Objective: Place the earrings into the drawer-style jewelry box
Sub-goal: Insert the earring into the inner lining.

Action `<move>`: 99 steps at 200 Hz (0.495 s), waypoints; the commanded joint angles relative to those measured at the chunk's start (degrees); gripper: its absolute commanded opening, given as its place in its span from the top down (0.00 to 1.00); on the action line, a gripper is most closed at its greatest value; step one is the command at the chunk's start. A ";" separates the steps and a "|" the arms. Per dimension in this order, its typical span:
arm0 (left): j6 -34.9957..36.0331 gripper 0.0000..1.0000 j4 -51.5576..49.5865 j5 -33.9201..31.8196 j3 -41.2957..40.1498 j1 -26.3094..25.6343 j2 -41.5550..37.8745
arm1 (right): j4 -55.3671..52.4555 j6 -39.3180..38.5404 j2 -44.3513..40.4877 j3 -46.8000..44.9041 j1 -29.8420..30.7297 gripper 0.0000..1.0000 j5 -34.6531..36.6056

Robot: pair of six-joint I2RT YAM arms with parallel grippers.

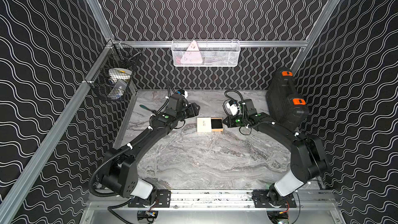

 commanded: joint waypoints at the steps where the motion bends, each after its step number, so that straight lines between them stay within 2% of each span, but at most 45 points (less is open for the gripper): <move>1: 1.10 0.37 0.30 -0.60 -0.58 0.38 -0.46 | -5.66 -0.74 2.63 2.57 0.25 0.98 3.80; 67: 1.09 0.38 0.43 0.04 -1.47 0.46 -1.13 | -7.54 -2.33 9.77 7.42 0.89 0.98 4.86; 99: -0.91 0.41 2.01 1.21 -5.63 0.21 -2.05 | -9.22 -2.95 12.05 10.08 0.98 0.98 5.17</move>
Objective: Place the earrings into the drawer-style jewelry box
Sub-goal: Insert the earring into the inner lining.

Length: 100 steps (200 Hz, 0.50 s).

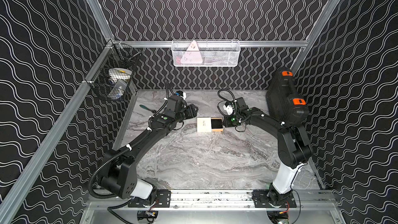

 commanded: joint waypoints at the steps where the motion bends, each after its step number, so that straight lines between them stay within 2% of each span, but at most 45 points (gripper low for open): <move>1: -1.40 0.41 1.60 0.80 -2.87 -0.18 -0.92 | -2.14 -1.11 1.30 1.72 0.18 0.98 0.37; 33: -1.68 0.39 2.67 -1.53 -8.76 -0.22 -2.24 | -4.53 -1.11 3.38 5.13 0.51 0.98 -1.12; 59: -1.95 0.40 4.27 -1.95 -12.65 -0.20 -3.78 | -5.66 -1.10 4.71 6.57 0.51 0.98 -0.16; 100: -0.51 0.39 4.52 -6.02 -17.04 -0.19 -4.63 | -7.56 -1.18 7.69 8.97 0.60 0.97 0.65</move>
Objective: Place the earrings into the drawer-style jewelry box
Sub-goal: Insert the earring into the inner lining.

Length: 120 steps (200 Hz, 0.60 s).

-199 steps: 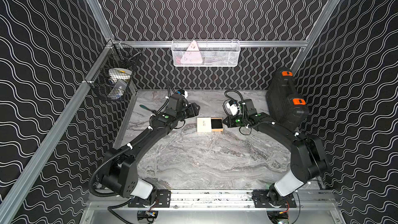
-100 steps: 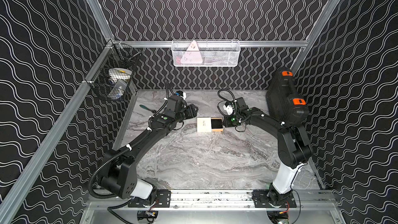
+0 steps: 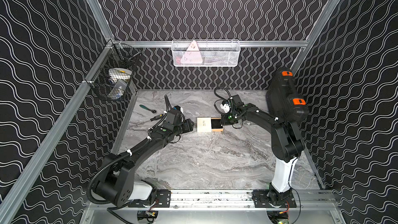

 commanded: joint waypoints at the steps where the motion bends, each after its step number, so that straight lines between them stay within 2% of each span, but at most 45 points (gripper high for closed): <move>1: 0.57 0.39 2.12 -3.69 -1.73 0.10 -0.43 | -2.34 -0.50 1.25 1.08 0.12 0.97 0.66; 66: 3.35 0.35 6.61 -8.16 -5.35 0.09 1.32 | -3.68 -0.67 2.51 3.00 0.20 0.98 1.10; 120: 7.88 0.33 10.61 -9.40 -7.30 0.10 2.62 | -6.03 -0.90 6.97 7.07 0.20 0.98 1.06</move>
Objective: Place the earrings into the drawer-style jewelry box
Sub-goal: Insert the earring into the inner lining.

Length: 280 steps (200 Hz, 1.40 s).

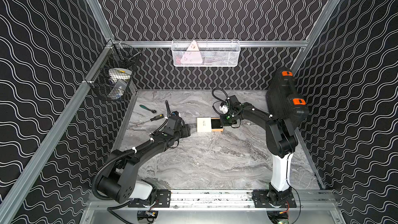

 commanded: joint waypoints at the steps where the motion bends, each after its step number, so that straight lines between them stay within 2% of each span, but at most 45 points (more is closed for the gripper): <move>1: 3.49 0.33 4.50 -2.03 -1.09 0.10 0.49 | -2.31 -0.73 1.49 2.09 0.05 0.98 0.35; 79: 6.53 0.33 7.38 -1.90 -2.08 0.10 3.21 | -6.78 -0.97 3.12 6.13 0.23 0.99 0.74; 280: 7.09 0.32 7.49 -1.68 -2.12 0.10 3.40 | -9.53 -1.32 5.53 10.55 0.84 1.00 2.10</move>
